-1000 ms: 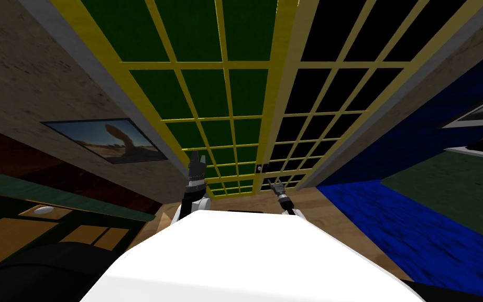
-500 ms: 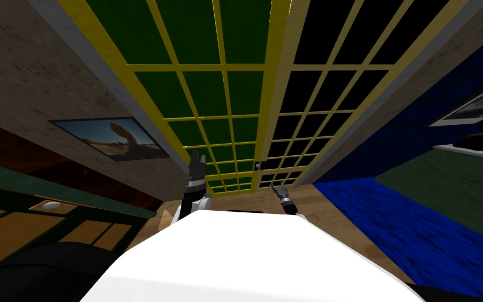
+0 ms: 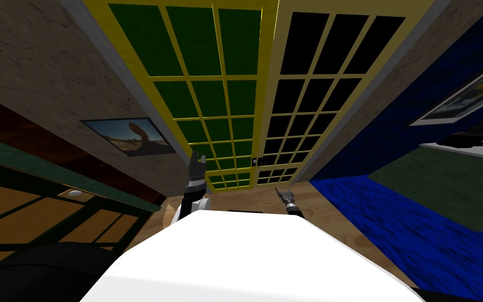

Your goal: Pull the door open

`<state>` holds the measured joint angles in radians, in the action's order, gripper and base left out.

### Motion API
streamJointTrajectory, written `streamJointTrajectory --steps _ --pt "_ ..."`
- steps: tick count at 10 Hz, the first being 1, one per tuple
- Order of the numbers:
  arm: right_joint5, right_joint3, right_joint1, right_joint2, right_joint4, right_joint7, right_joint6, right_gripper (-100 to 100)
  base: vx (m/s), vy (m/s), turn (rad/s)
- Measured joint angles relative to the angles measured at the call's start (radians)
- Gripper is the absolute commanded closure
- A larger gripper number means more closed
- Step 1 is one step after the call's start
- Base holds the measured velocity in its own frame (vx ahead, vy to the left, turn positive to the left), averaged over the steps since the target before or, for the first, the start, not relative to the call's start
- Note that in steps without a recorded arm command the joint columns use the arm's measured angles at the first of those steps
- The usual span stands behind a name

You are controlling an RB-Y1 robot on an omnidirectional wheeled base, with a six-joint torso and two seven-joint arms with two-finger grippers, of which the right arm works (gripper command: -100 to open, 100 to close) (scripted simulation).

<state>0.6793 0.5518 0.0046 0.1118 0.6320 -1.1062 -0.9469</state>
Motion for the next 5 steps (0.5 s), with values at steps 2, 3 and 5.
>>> streamJointTrajectory --steps 2,3,5 --pt "-0.015 0.03 0.016 0.018 -0.017 -0.009 0.008 -100 -0.149 -0.061 0.041" --pt "-0.025 0.05 0.014 0.025 -0.042 -0.023 0.011 -100 -0.129 -0.028 0.017" --pt "-0.028 0.058 0.032 0.02 -0.026 -0.029 0.019 -100 -0.066 -0.026 0.036"
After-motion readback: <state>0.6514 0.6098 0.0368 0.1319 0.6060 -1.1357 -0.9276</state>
